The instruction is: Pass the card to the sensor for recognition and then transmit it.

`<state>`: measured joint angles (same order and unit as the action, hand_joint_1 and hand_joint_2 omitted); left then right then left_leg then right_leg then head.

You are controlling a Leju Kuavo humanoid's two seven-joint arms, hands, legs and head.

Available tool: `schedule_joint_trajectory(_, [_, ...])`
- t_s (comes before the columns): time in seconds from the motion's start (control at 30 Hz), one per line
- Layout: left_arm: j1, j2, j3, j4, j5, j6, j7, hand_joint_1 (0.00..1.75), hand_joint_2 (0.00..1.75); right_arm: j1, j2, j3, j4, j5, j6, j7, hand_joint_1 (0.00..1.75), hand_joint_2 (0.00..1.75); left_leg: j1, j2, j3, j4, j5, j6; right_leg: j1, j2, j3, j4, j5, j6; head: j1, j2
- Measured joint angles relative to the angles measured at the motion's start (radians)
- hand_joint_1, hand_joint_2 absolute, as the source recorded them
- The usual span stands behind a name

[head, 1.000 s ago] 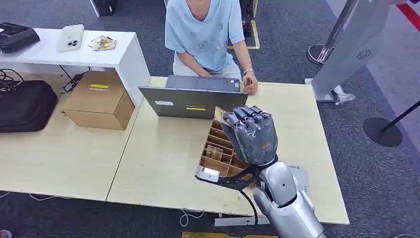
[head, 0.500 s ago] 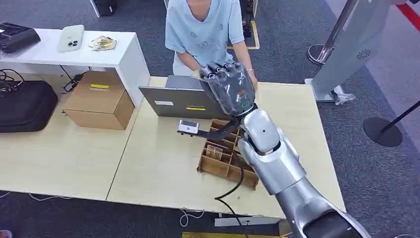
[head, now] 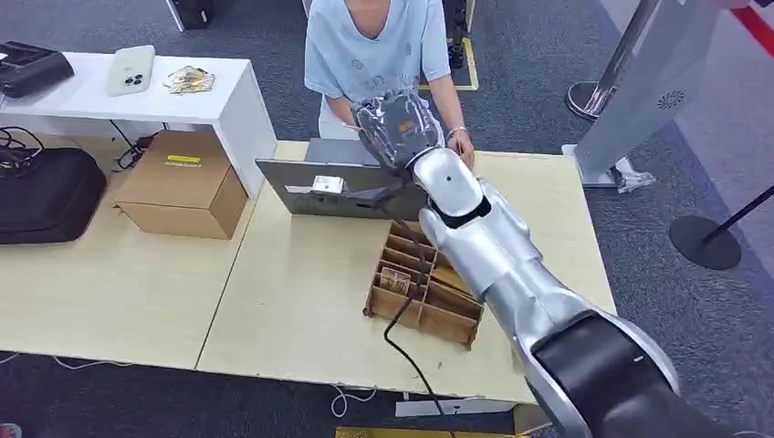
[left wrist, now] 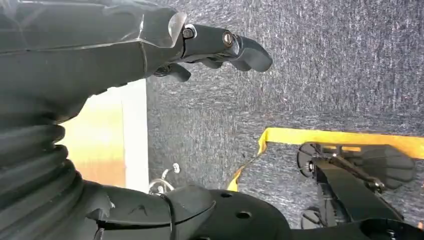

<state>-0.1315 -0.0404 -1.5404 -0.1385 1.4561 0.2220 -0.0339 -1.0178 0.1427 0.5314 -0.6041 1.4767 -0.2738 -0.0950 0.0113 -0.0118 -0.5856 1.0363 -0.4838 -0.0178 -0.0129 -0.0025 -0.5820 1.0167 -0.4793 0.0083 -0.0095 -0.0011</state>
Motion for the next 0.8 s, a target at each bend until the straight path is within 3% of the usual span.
schedule_joint_trajectory(0.2, [-0.002, 0.001, 0.000, 0.000, 0.000, 0.002, 0.007, 0.00, 1.75, -0.065, 0.038, 0.002, 0.129, -0.017, 0.097, 0.033, 1.75, 1.75, 0.000, 0.000, 0.000, 0.000, 0.000, 0.000, 0.000, 0.000, 0.000, 0.000, 0.000, 0.000, 0.000, 0.000])
schedule_joint_trajectory(0.4, [-0.002, 0.001, 0.000, 0.000, 0.009, 0.002, 0.013, 0.00, 1.75, -0.118, 0.063, -0.019, 0.199, -0.077, 0.151, 0.062, 1.75, 1.75, 0.000, 0.000, 0.000, 0.000, 0.000, 0.000, 0.000, 0.000, 0.000, 0.000, 0.000, 0.000, 0.000, 0.000])
schedule_joint_trajectory(0.8, [-0.003, 0.001, 0.000, 0.000, 0.001, 0.002, 0.013, 0.00, 1.75, -0.164, 0.064, -0.097, 0.256, -0.140, 0.134, 0.074, 1.75, 1.75, 0.000, 0.000, 0.000, 0.000, 0.000, 0.000, 0.000, 0.000, 0.000, 0.000, 0.000, 0.000, 0.000, 0.000])
